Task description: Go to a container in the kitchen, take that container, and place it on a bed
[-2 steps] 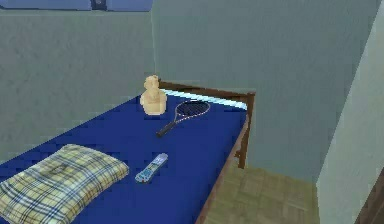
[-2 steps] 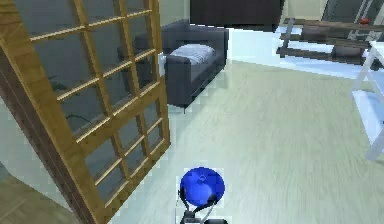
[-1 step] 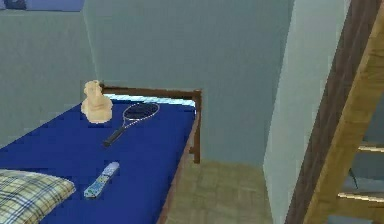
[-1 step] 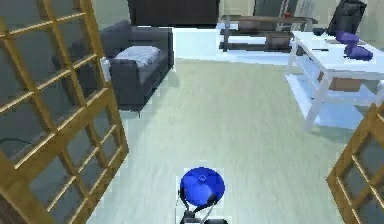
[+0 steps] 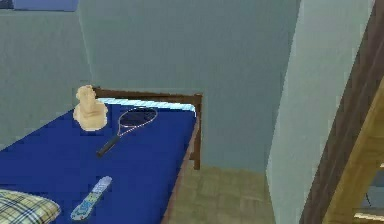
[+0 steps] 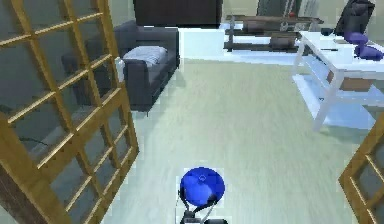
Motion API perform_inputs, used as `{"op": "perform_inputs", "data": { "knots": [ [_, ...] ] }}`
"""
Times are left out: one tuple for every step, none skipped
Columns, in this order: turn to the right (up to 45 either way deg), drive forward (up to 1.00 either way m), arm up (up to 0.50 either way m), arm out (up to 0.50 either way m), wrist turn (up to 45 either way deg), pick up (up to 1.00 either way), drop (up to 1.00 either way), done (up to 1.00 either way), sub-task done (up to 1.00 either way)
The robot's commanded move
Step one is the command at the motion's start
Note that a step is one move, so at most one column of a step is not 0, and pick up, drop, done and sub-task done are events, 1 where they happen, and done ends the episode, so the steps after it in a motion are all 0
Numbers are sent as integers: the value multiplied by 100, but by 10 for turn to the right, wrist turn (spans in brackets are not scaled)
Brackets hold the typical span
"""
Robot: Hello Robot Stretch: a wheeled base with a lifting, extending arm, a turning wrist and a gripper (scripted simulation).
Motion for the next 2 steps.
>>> {"op": "perform_inputs", "data": {
  "knots": [
    [-450, 0, 0, 0, 0, 0, 0, 0, 0],
    [-450, 0, 0, 0, 0, 0, 0, 0, 0]
  ]
}}
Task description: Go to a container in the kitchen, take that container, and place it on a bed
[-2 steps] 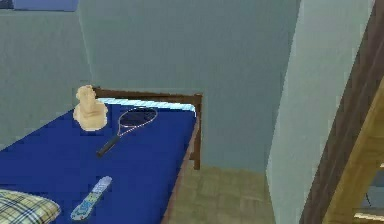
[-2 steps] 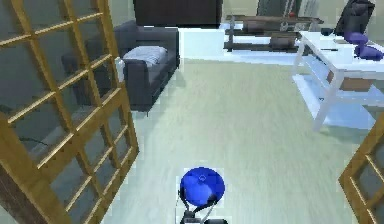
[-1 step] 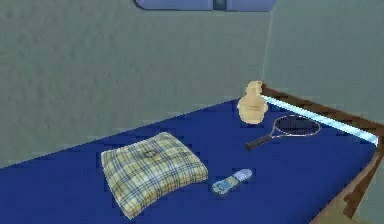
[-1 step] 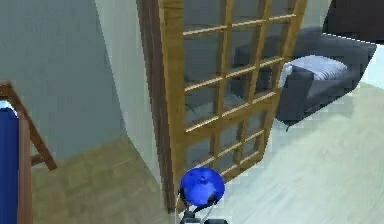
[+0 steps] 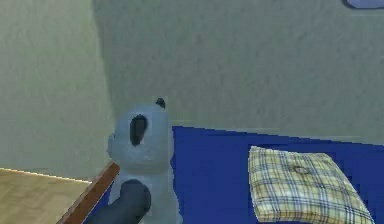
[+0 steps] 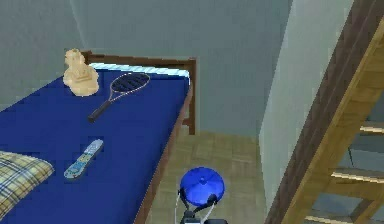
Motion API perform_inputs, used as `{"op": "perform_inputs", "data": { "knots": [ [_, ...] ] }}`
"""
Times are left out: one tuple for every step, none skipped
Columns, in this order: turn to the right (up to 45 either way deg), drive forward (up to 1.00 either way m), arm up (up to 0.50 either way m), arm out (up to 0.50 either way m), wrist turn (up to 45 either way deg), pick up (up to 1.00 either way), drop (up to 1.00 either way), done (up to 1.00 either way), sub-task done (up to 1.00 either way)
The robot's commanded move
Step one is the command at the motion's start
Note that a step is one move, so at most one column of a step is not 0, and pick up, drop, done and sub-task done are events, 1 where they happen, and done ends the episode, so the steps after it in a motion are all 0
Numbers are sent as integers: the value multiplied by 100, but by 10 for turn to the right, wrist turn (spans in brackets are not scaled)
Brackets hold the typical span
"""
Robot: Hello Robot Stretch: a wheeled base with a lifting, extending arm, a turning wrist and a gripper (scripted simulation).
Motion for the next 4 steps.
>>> {"op": "perform_inputs", "data": {
  "knots": [
    [-240, 0, 0, 0, 0, 0, 0, 0, 0],
    [0, 0, 24, 0, 0, 0, 0, 0, 0],
    [0, 0, 0, 40, 0, 0, 0, 0, 0],
    [0, 0, 0, 0, -450, 0, 0, 0, 0]
  ]
}}
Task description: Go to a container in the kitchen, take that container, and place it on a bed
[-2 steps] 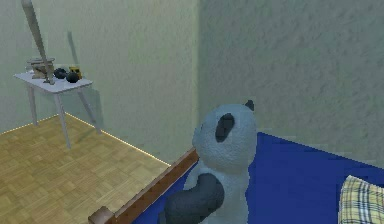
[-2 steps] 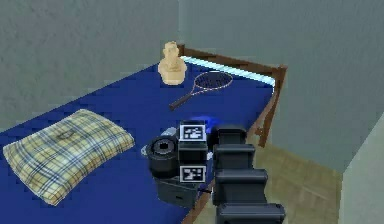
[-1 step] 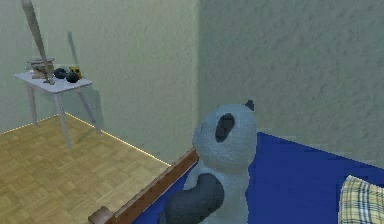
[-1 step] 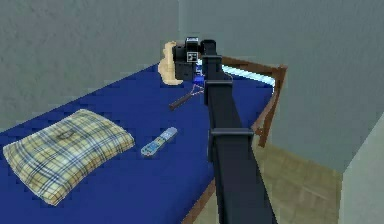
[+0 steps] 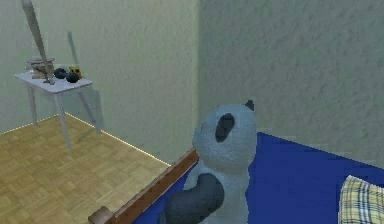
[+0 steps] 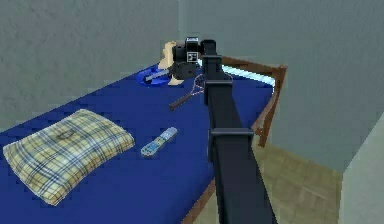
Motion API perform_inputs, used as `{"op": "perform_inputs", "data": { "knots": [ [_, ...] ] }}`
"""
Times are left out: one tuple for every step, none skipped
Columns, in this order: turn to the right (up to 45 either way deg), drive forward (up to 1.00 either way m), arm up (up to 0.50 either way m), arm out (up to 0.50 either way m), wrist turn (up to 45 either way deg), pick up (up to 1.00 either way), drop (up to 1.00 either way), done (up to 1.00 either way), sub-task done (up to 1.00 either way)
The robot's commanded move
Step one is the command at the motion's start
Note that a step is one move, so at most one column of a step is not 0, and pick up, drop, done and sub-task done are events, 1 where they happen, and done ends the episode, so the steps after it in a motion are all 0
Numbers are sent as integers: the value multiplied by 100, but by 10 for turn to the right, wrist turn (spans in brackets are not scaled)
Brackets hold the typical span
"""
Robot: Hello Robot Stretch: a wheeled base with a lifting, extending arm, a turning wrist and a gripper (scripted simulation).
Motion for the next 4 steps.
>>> {"op": "perform_inputs", "data": {
  "knots": [
    [0, 0, 0, 0, -90, 0, 0, 0, 0],
    [0, 0, -30, 0, 0, 0, 0, 0, 0],
    [0, 0, 0, 0, 0, 0, 100, 0, 0],
    [0, 0, 4, 0, 0, 0, 0, 0, 0]
  ]
}}
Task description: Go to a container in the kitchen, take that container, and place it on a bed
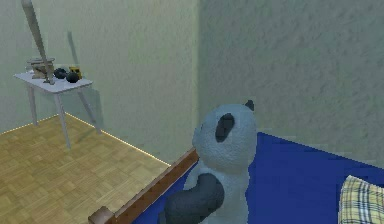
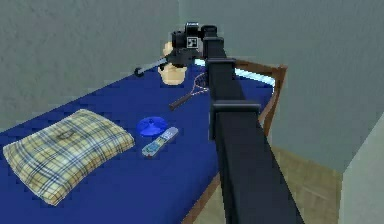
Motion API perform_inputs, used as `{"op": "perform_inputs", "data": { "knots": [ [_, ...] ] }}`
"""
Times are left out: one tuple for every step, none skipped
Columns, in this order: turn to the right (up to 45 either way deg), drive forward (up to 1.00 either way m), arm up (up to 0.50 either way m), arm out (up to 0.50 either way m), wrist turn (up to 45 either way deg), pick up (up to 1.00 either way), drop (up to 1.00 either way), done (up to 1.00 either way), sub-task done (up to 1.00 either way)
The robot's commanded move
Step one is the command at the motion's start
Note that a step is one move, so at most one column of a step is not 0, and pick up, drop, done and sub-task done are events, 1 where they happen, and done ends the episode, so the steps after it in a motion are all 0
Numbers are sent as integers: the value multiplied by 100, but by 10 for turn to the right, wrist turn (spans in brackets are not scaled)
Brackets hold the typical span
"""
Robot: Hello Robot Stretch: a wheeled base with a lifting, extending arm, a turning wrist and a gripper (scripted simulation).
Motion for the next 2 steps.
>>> {"op": "perform_inputs", "data": {
  "knots": [
    [0, 0, 0, -8, 0, 0, 0, 0, 0],
    [0, 0, 0, 0, 0, 0, 0, 100, 0]
  ]
}}
